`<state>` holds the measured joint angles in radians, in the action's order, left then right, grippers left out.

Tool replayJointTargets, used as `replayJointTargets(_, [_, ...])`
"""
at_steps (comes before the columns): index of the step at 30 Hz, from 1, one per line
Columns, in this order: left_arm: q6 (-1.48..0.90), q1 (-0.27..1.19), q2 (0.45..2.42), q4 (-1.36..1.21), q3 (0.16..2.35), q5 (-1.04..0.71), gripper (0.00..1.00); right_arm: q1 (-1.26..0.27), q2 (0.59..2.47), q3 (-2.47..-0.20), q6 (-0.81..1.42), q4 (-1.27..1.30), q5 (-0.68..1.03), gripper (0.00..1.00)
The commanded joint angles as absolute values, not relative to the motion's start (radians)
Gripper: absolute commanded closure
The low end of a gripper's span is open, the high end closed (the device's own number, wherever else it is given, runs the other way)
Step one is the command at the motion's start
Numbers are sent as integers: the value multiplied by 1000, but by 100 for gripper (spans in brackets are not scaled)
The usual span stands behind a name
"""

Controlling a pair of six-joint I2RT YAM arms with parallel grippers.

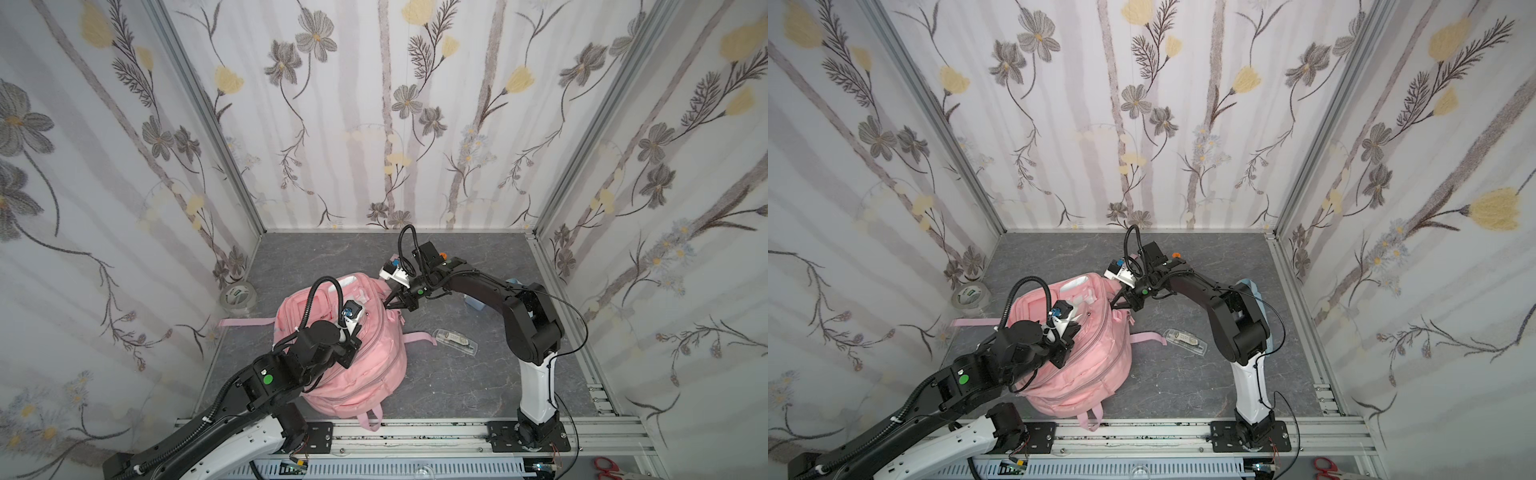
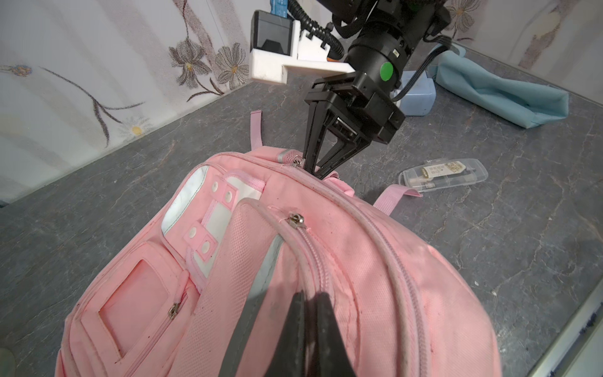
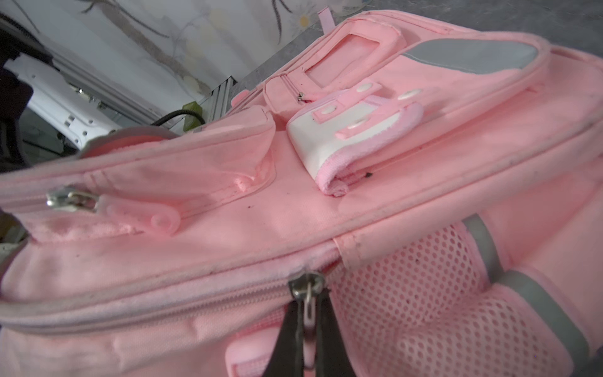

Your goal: Pack the student bag

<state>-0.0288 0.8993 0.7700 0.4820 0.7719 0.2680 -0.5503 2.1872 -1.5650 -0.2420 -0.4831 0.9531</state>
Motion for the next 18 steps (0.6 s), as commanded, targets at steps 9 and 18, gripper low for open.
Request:
replayJointTargets(9, [-296,897,1086,440,934,475,100,-546,2118,-1641,-12,-587,761,100])
replayJointTargets(18, [-480,897,1146,552,985,573,100,-545,2114,-1715,-24,-694,668,100])
